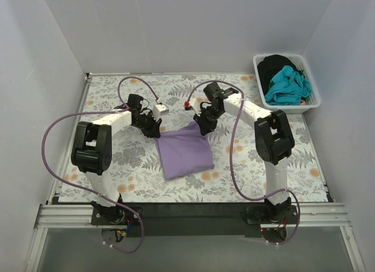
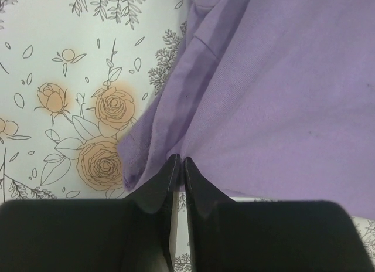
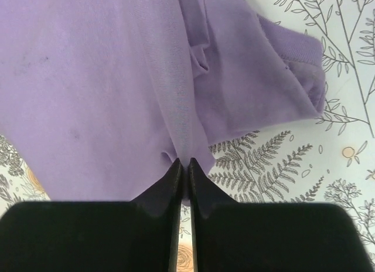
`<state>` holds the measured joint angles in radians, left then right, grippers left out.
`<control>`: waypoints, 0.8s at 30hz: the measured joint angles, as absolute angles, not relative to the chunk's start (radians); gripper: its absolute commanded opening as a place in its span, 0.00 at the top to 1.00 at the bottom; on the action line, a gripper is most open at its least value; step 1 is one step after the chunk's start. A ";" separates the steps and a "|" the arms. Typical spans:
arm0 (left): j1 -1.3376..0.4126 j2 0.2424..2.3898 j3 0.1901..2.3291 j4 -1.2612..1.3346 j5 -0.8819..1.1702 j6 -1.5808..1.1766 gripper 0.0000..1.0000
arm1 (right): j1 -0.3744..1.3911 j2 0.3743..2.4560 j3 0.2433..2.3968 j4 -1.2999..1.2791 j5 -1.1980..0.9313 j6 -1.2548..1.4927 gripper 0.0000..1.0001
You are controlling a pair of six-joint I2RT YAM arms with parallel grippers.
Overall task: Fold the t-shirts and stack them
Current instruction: Fold the tshirt
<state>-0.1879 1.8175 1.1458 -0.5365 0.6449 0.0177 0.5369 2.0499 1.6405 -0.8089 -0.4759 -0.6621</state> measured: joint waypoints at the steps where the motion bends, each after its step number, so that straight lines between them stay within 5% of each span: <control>1: -0.188 1.826 1.148 -0.535 0.638 0.016 0.95 | 0.537 2.051 1.640 -0.805 -0.477 -0.654 0.90; 16: -0.273 1.915 1.224 -0.533 0.619 0.039 0.96 | 0.552 1.930 1.420 -0.775 -0.522 -0.588 0.91; 18: -0.271 1.912 1.224 -0.540 0.622 0.038 0.92 | 0.550 1.917 1.427 -0.781 -0.516 -0.582 0.77; 20: -0.264 1.905 1.224 -0.549 0.630 0.042 0.72 | 0.549 1.917 1.445 -0.783 -0.508 -0.576 0.53; 24: -0.240 1.883 1.238 -0.576 0.662 0.057 0.48 | 0.533 1.917 1.486 -0.789 -0.506 -0.575 0.33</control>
